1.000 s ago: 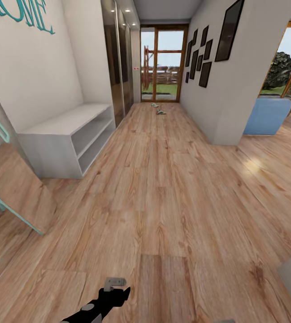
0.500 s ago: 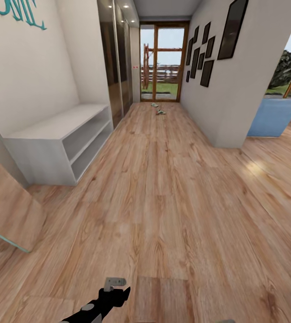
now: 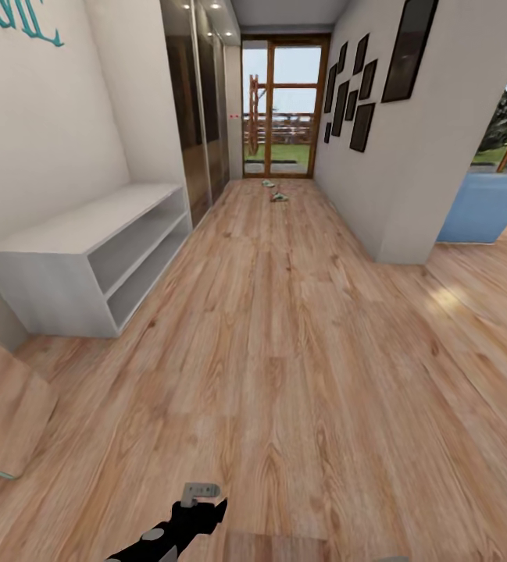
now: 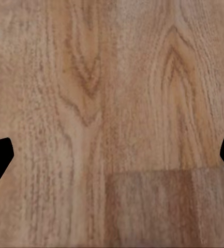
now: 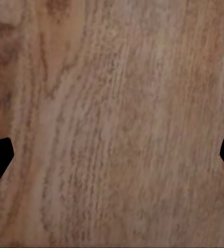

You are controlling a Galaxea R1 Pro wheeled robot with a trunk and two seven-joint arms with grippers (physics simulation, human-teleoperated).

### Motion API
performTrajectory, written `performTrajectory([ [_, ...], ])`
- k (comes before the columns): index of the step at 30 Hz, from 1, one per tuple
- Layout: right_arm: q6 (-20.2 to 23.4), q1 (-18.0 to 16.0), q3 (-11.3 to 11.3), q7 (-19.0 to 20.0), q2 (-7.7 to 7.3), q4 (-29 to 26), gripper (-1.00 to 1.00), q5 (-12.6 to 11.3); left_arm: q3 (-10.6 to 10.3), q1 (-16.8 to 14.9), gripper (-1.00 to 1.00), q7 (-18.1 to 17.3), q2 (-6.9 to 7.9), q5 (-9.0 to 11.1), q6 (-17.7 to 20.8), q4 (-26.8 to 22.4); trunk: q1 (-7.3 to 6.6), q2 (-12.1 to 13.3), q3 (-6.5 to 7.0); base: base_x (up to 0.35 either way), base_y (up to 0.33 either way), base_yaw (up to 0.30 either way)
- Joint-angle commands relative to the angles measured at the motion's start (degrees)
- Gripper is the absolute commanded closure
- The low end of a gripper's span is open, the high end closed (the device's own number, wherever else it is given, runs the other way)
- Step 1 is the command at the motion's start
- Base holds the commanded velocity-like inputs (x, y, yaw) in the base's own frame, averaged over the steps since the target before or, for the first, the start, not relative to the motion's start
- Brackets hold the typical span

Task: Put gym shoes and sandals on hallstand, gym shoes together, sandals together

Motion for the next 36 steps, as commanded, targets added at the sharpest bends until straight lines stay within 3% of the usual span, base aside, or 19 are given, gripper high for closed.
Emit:
performTrajectory([
  [1, 0.0, 0.0, 0.0, 0.0, 0.0, 0.0, -1.0, 0.0, 0.0, 0.0, -1.0, 0.0, 0.0, 0.0, 0.0, 0.0, 0.0, 0.0, 0.0, 0.346, -0.092, 0.0],
  [36, 0.0, 0.1, 0.0, 0.0, 0.0, 0.1, -1.0, 0.0, 0.1, 0.0, -1.0, 0.1, 0.0, 0.0, 0.0, -0.1, 0.0, 0.0, 0.0, 0.346, -0.036, 0.0],
])
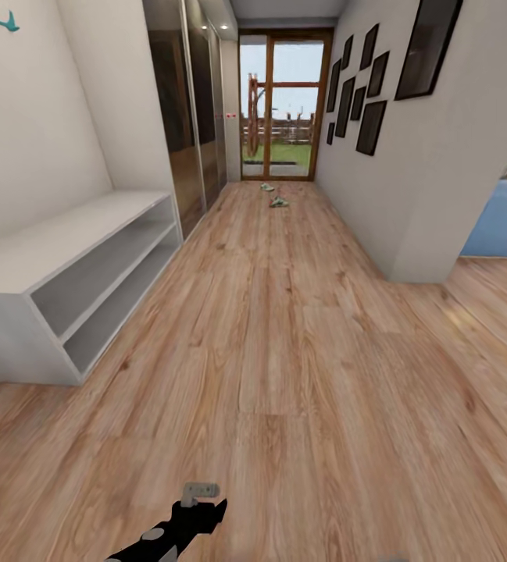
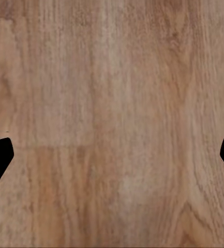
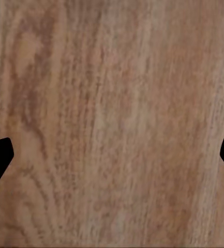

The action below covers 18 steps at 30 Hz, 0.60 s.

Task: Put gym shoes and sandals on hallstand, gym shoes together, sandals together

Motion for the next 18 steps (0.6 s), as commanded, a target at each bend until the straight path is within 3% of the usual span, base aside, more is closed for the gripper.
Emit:
performTrajectory([
  [1, 0.0, 0.0, 0.0, 0.0, 0.0, 0.0, -1.0, 0.0, 0.0, 0.0, -1.0, 0.0, 0.0, 0.0, 0.0, 0.0, 0.0, 0.0, 0.0, 0.346, 0.0, 0.0],
  [18, 0.0, 0.0, 0.0, 0.0, 0.36, 0.0, -1.0, 0.0, -0.1, 0.0, -1.0, 0.0, 0.0, 0.0, 0.0, 0.0, 0.0, 0.0, 0.0, 0.346, 0.0, 0.0],
])
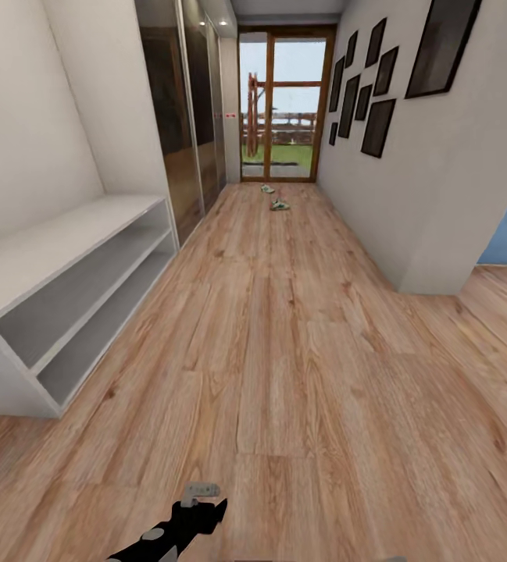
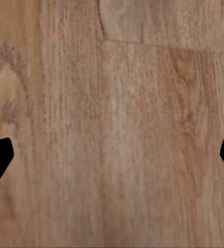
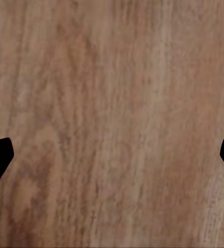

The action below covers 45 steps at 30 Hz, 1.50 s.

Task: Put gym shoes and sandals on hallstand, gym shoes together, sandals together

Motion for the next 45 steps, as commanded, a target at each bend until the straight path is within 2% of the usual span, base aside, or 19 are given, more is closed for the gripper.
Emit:
performTrajectory([
  [1, 0.0, 0.0, 0.0, 0.0, 0.04, 0.0, -1.0, 0.0, 0.0, 0.0, -1.0, 0.0, 0.0, 0.0, 0.0, 0.0, 0.0, 0.0, 0.0, 0.346, 0.0, 0.0],
  [45, 0.0, 0.0, 0.0, 0.0, 0.87, 1.1, -1.0, 0.0, -0.1, 0.0, -1.0, 0.1, 0.0, 0.0, 0.1, 0.0, 0.0, 0.0, 0.0, 0.346, 0.0, 0.0],
])
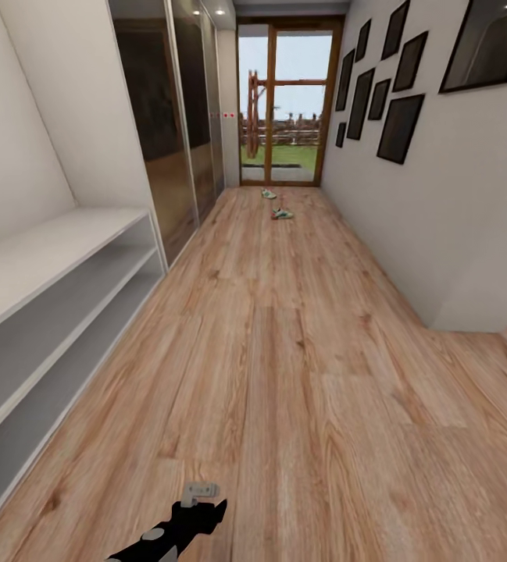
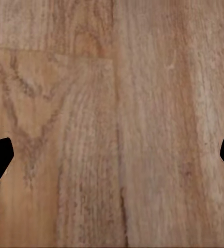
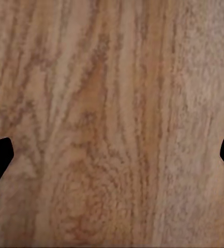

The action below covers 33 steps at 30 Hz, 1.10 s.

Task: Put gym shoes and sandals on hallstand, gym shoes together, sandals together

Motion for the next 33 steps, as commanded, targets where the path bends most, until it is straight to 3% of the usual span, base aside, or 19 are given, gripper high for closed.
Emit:
performTrajectory([
  [1, 0.0, 0.0, 0.0, 0.0, 0.0, 0.0, -1.0, 0.0, 0.0, 0.0, -1.0, 0.0, 0.0, 0.0, 0.0, 0.0, 0.0, 0.0, 0.0, 0.346, 0.0, 0.0],
  [33, 0.0, 0.0, 0.0, 0.0, 0.0, 0.0, -1.0, 0.0, 0.1, 0.0, -1.0, 0.0, 0.0, 0.0, 0.0, 0.0, 0.0, 0.0, 0.0, 0.346, 0.0, 0.0],
])
